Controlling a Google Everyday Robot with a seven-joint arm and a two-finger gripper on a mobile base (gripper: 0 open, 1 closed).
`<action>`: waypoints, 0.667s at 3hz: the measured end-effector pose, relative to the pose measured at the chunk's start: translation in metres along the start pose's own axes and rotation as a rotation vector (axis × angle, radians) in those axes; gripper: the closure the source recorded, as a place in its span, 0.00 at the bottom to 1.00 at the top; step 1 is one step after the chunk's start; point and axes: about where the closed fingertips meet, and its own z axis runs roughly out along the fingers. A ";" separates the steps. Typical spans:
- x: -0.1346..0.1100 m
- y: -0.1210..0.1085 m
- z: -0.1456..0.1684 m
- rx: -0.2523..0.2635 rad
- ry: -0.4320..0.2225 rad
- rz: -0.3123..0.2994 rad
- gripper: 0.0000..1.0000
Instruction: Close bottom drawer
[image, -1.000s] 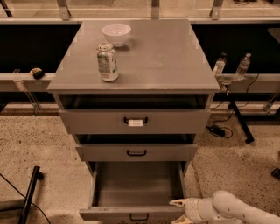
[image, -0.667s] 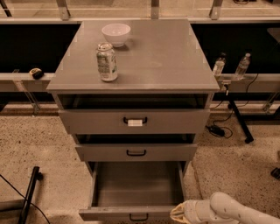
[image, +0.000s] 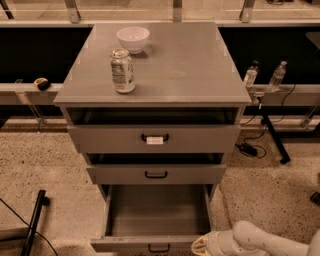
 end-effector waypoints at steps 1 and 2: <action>0.031 0.013 0.040 0.000 0.039 0.055 1.00; 0.047 0.018 0.056 0.011 0.048 0.087 1.00</action>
Offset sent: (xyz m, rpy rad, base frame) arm -0.0026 -0.0068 -0.1001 -0.0448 0.0543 -0.1238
